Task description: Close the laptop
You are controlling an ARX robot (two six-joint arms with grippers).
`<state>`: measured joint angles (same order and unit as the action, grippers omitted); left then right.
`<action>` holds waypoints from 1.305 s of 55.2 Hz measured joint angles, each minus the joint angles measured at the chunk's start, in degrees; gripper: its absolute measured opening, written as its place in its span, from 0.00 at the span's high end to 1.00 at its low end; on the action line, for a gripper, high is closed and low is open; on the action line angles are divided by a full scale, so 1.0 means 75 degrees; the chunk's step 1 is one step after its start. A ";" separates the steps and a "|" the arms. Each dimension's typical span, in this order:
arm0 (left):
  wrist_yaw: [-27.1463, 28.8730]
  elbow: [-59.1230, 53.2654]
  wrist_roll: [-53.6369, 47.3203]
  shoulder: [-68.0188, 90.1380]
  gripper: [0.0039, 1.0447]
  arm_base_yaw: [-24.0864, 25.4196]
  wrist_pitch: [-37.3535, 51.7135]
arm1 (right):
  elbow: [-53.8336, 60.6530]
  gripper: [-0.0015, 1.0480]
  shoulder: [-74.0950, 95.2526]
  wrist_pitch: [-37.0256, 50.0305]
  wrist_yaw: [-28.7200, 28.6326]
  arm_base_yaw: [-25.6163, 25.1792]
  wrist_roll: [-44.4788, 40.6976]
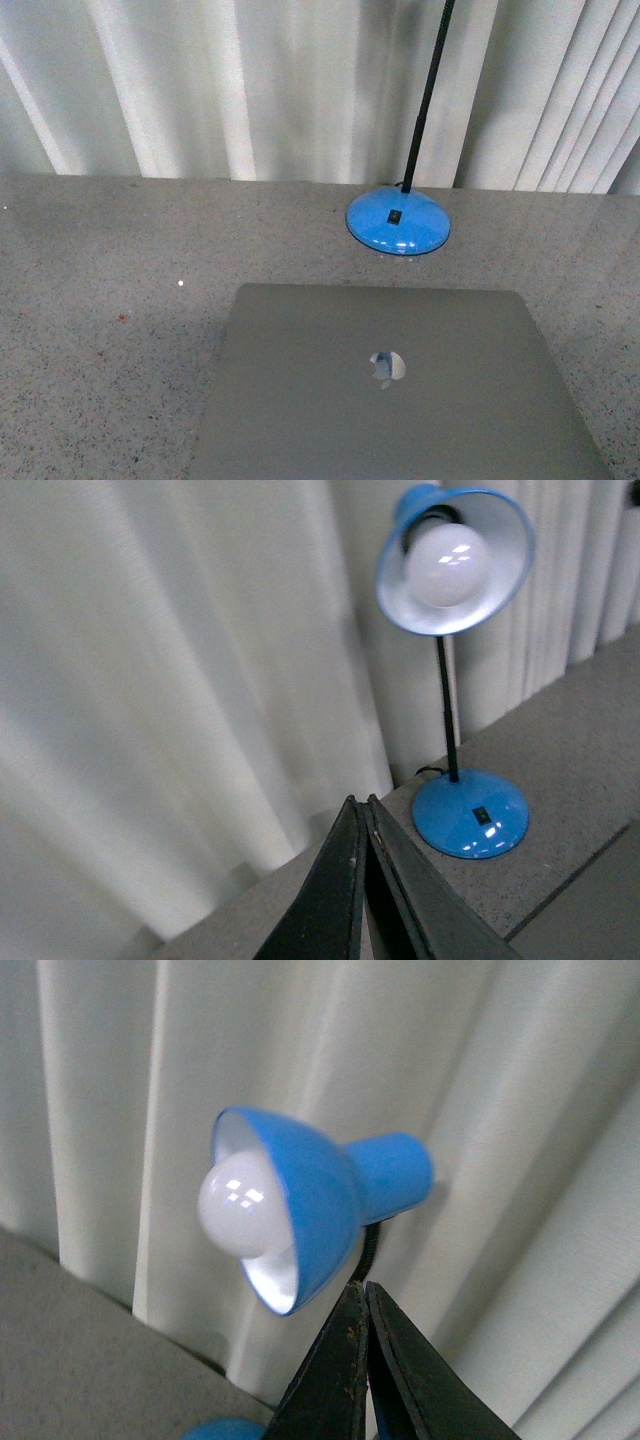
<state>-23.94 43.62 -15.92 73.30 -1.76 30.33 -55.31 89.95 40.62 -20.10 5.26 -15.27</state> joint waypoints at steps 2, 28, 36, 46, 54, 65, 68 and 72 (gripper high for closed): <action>-0.0026 -0.0146 0.0460 -0.0166 0.97 0.0268 -0.0052 | 0.0140 0.97 -0.0201 0.0157 0.0213 -0.0026 0.0443; 0.3203 -0.3267 0.2043 -0.2929 0.97 0.0248 0.0125 | 0.1950 0.97 -0.2655 -0.1376 0.3325 0.0003 0.1839; 0.3188 -0.3853 0.2084 -0.3465 0.97 0.0236 0.0251 | 0.3299 0.97 -0.3284 -0.0822 0.3238 -0.0134 0.1906; 0.3197 -0.4549 0.2110 -0.4214 0.97 0.0233 0.0221 | 0.4607 0.97 -0.4159 -0.0414 0.2690 -0.0513 0.1932; 0.3194 -0.4861 0.2110 -0.4715 0.97 0.0233 0.0044 | 0.5301 0.97 -0.4733 -0.0309 0.2702 -0.0697 0.1941; 0.3197 -0.5199 0.2110 -0.5409 0.97 0.0233 -0.0335 | 0.5974 0.97 -0.5482 -0.0353 0.2684 -0.0697 0.1947; 0.3197 -0.5278 0.2110 -0.5622 0.97 0.0233 -0.0469 | 0.6123 0.97 -0.5686 -0.0414 0.2684 -0.0697 0.1947; 0.3194 -0.5356 0.2113 -0.5869 0.97 0.0233 -0.0632 | 0.6304 0.97 -0.5957 -0.0516 0.2693 -0.0697 0.1947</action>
<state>0.01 3.44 -0.08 29.28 -0.01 25.58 -8.03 45.28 36.75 0.10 0.03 -0.67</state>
